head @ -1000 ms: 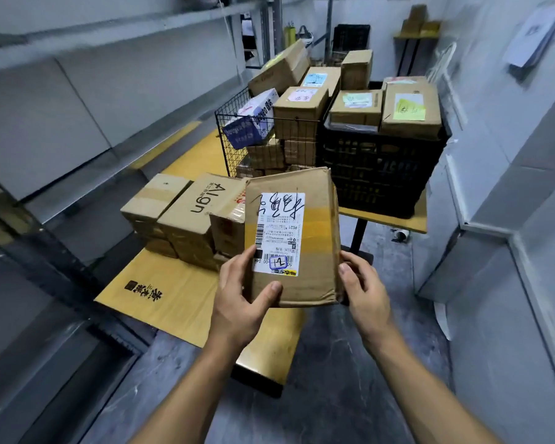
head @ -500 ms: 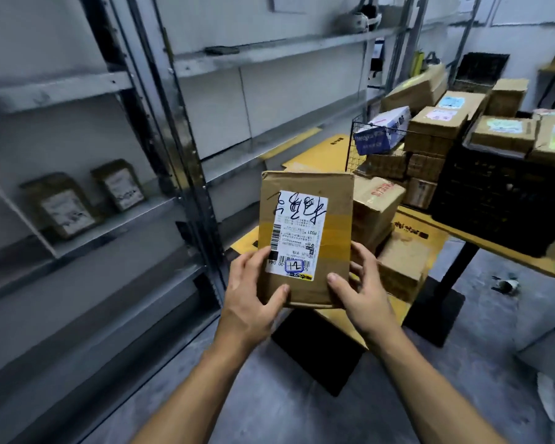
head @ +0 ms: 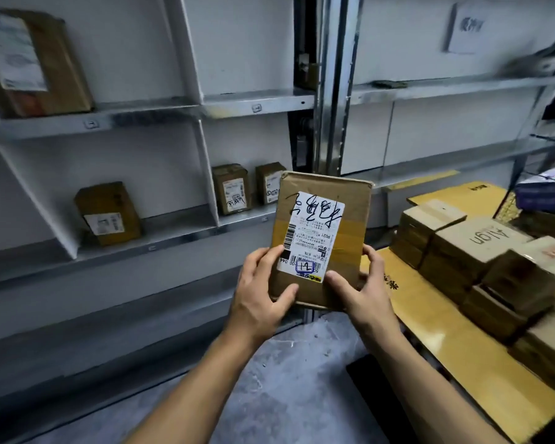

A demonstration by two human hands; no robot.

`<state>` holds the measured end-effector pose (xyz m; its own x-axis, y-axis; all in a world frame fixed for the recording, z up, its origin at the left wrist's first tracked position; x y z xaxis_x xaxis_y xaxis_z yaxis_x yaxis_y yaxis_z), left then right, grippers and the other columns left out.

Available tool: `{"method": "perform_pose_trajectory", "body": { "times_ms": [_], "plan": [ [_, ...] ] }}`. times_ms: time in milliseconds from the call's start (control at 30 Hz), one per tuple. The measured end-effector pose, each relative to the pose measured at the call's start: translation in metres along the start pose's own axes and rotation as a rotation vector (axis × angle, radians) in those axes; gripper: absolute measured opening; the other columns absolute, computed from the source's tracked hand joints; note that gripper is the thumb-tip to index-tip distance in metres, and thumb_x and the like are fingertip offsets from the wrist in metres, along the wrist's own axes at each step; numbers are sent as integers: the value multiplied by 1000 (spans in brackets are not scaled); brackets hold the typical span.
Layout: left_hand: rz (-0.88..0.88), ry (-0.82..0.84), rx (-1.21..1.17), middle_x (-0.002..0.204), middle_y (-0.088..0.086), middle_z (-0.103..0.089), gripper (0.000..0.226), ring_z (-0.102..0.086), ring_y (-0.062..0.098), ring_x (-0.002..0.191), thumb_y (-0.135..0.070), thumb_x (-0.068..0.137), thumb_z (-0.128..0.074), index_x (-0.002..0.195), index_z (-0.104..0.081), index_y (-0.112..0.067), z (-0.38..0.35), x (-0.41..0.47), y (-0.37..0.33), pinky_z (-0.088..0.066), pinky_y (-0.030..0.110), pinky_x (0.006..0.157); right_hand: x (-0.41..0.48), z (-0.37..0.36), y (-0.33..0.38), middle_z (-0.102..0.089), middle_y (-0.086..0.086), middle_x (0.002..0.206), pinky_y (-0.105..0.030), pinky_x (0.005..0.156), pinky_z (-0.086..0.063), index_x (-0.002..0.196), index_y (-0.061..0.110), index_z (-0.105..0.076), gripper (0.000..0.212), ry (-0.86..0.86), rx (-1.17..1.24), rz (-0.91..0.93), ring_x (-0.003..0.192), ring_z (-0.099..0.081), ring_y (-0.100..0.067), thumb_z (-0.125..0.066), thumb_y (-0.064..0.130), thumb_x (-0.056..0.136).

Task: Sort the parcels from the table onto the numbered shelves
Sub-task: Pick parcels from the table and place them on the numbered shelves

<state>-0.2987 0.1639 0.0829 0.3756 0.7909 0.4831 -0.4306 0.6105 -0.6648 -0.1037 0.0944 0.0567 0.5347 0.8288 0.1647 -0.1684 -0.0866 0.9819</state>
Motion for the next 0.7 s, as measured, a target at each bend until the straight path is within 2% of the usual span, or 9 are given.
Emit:
{"method": "perform_pose_trajectory", "body": {
  "times_ms": [67, 133, 267, 400, 567, 700],
  "plan": [
    [9, -39, 18, 140, -6, -36, 67, -37, 2, 123, -37, 81, -68, 142, -41, -31, 18, 6, 8, -25, 6, 102, 9, -21, 6, -58, 15, 116, -46, 95, -56, 132, 52, -33, 69, 35, 29, 3, 105, -59, -5, -78, 31, 85],
    [22, -73, 34, 141, -7, -35, 67, -37, 3, 125, -37, 82, -68, 143, -40, -33, 33, 14, 16, -24, 6, 103, 19, -41, 16, -55, 19, 116, -49, 96, -55, 136, 49, -33, 70, 66, 60, 19, 105, -59, -6, -77, 28, 86],
    [22, -124, 71, 144, -8, -34, 67, -39, 8, 127, -34, 85, -68, 143, -36, -38, 61, 38, 28, -35, 25, 108, 49, -78, 35, -55, 17, 116, -49, 97, -54, 140, 42, -34, 70, 116, 146, 42, 102, -61, -4, -75, 20, 88],
    [31, -168, 129, 144, -8, -34, 67, -40, 10, 128, -40, 83, -63, 144, -36, -38, 87, 69, 42, -37, 29, 107, 82, -114, 51, -58, 8, 119, -48, 97, -55, 136, 44, -34, 68, 167, 202, 56, 105, -63, -9, -74, 17, 89],
    [27, -219, 154, 144, -7, -35, 65, -40, 4, 126, -37, 85, -63, 145, -38, -31, 119, 100, 60, -38, 17, 103, 120, -159, 65, -61, 5, 118, -46, 97, -55, 141, 40, -34, 69, 228, 259, 94, 99, -66, 2, -72, 15, 90],
    [80, -313, 216, 137, -7, -42, 54, -41, 2, 121, -31, 91, -64, 141, -45, -24, 152, 110, 84, -32, -2, 89, 148, -200, 69, -60, 6, 122, -47, 97, -55, 136, 48, -35, 67, 315, 266, 100, 110, -62, -10, -74, 20, 89]
  ]
}}
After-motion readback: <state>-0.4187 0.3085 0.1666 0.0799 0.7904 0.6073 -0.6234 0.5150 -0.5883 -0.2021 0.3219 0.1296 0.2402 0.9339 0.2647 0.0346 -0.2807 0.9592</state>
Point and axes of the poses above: each hand's wrist, its own x-axis towards the middle knuckle, its own z-axis out of the back of the hand, y = z × x, the point moved 9 cm from there along x, towards the middle knuckle
